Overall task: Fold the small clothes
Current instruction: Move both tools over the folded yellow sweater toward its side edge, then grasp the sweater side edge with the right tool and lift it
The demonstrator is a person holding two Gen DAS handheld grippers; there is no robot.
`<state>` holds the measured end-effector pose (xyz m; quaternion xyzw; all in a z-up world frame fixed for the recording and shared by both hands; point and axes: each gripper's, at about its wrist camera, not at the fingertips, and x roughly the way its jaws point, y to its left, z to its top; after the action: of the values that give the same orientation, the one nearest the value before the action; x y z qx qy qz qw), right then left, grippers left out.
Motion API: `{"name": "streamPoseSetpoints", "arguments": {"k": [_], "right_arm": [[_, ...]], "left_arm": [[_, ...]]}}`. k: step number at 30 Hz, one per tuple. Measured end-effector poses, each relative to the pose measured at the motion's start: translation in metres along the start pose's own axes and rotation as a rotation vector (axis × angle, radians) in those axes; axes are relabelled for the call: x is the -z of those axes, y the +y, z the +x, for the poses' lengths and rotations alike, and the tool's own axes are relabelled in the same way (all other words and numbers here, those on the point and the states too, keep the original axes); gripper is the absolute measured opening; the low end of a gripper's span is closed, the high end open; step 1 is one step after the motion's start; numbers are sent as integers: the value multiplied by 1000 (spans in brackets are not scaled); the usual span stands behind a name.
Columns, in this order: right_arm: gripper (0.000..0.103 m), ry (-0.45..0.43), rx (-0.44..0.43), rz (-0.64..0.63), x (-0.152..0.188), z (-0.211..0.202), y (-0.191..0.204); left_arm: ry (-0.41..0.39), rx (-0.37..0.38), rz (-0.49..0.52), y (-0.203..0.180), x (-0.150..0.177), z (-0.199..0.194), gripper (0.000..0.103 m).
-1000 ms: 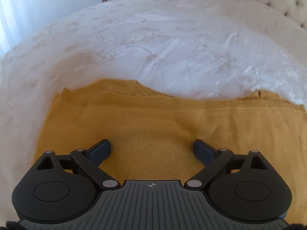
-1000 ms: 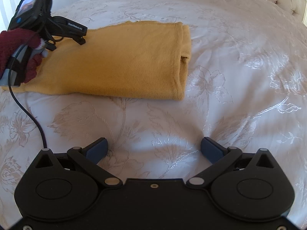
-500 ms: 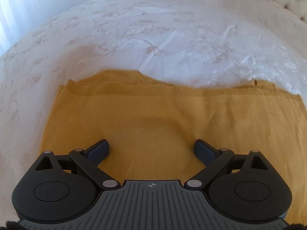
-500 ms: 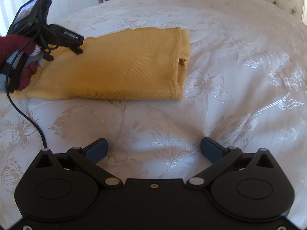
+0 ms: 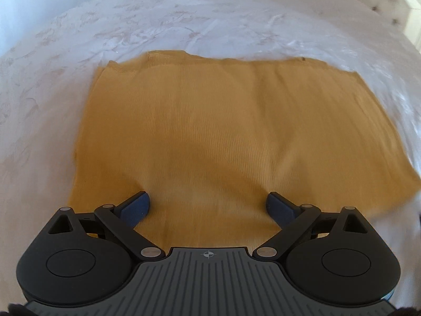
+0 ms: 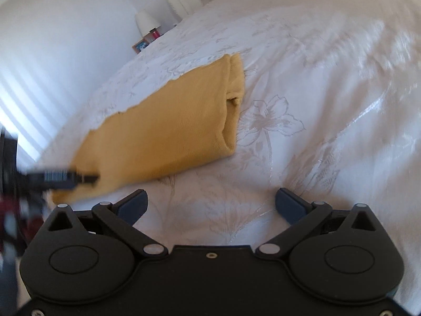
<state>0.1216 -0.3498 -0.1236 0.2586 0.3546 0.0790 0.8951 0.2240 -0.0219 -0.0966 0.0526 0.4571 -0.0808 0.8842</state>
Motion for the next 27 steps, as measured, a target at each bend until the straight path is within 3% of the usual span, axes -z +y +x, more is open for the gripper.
{"name": "streamPoseSetpoints", "arguments": {"k": [9,19,27], "right_arm": [[103,55,-127,197,-48,24,-28],[103,97,-197,174,-93,90,-23],[102,137,-177,111,-112,120,-5]], "left_arm": [[-63,36,12,8,31,-19,97],[-102,86,-29,24,33,-29,96],[-175,52,-77,59,24,-33,96]]}}
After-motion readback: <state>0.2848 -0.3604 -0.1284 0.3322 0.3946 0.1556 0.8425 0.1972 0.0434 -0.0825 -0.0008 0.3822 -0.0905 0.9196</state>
